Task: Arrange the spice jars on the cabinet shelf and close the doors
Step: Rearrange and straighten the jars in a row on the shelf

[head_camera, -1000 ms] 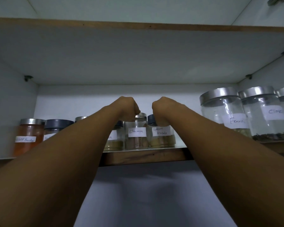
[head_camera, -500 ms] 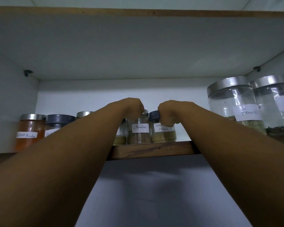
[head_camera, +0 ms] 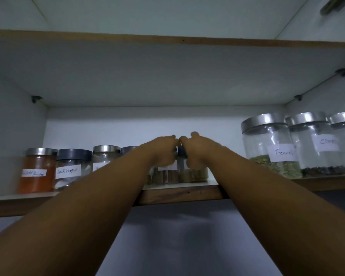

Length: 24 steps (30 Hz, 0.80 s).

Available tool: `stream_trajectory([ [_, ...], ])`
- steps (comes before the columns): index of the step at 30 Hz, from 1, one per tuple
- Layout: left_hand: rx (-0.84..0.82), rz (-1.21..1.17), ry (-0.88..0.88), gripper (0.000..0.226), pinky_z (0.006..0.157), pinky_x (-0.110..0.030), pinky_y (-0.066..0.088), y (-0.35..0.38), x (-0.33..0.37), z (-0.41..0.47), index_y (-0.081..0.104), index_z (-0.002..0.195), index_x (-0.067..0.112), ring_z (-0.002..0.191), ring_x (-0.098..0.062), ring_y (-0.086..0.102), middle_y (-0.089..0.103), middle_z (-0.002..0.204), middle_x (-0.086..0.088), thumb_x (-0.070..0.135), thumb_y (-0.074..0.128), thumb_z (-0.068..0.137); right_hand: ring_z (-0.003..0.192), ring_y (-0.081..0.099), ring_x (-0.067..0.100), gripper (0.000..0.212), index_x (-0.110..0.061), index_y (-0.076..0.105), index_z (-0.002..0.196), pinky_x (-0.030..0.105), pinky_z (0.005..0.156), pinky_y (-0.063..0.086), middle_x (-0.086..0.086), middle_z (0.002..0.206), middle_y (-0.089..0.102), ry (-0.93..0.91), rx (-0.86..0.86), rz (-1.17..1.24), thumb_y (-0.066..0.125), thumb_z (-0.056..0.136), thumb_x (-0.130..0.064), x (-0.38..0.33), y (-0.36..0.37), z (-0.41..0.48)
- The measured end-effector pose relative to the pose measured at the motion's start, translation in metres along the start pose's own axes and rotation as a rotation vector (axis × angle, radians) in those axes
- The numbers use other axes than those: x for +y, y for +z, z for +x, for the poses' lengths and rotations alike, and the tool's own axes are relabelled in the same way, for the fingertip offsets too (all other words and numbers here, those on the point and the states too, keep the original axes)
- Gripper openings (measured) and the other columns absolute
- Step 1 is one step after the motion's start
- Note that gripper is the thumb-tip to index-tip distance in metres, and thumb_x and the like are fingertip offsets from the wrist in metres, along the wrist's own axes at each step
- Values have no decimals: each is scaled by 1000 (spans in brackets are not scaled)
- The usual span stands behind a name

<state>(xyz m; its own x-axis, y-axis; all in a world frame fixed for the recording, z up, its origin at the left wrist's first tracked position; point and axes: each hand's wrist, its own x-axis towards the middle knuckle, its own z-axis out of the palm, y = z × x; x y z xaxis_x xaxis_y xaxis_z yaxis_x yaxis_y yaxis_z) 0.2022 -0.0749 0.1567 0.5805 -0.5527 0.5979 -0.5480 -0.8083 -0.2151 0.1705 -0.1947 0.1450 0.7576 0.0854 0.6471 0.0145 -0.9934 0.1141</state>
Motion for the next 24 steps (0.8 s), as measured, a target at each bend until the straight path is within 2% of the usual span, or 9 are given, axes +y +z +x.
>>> stream_trajectory([
  [2,-3,25,5,45,84,-30,42,1,5,-9,46,127,10,112,-25,52,50,129,-11,11,58,84,116,49,32,65,-12,34,137,38,91,44,14,135,35,-41,11,8,64,79,-14,-3,-3,-9],
  [4,1,56,14,47,78,-28,41,-1,9,-21,46,126,12,106,-23,53,51,123,-8,18,61,81,114,49,30,59,-11,39,133,38,92,45,12,129,40,-67,26,26,63,80,-18,-7,-7,-20],
  [7,58,89,62,53,78,-29,41,-6,8,-41,44,128,15,107,-21,53,51,123,-5,34,61,81,112,50,28,57,-13,41,130,38,92,46,9,124,45,-88,40,48,64,80,-27,-14,-10,-37],
  [10,24,90,89,57,87,-34,45,-15,8,-65,39,135,18,115,-23,51,48,133,-3,44,53,86,116,50,26,61,-15,38,137,40,96,46,7,130,48,-127,26,19,63,82,-29,-19,-17,-55],
  [13,-7,12,96,45,94,-37,46,-28,12,-89,41,133,22,117,-21,52,48,137,-1,36,47,91,115,52,25,51,-19,43,135,38,95,46,6,131,52,-131,74,0,55,85,-24,-21,-32,-76],
  [16,-30,-15,113,33,92,-36,46,-41,17,-106,50,124,22,112,-21,54,54,130,-3,25,45,91,109,55,26,38,-19,52,123,36,89,47,6,123,58,-128,50,-52,51,87,-32,-22,-47,-98],
  [19,-52,-19,129,32,87,-35,46,-51,29,-123,53,120,26,108,-23,55,57,125,-6,24,43,91,99,59,29,26,-15,57,111,32,71,42,11,110,62,-187,-82,-243,46,92,-29,-28,-59,-124],
  [22,-48,-14,157,29,77,-30,42,-58,45,-136,56,117,27,105,-23,55,58,122,-6,26,43,91,96,58,29,33,-15,54,115,31,66,36,11,107,62,-208,-191,-411,42,94,-37,-28,-70,-146],
  [24,-38,-21,162,29,79,-31,43,-64,56,-143,56,116,28,106,-22,55,59,121,-4,27,43,90,93,57,27,35,-18,53,118,30,66,36,9,107,61,-180,-219,-470,45,92,-41,-24,-80,-161],
])
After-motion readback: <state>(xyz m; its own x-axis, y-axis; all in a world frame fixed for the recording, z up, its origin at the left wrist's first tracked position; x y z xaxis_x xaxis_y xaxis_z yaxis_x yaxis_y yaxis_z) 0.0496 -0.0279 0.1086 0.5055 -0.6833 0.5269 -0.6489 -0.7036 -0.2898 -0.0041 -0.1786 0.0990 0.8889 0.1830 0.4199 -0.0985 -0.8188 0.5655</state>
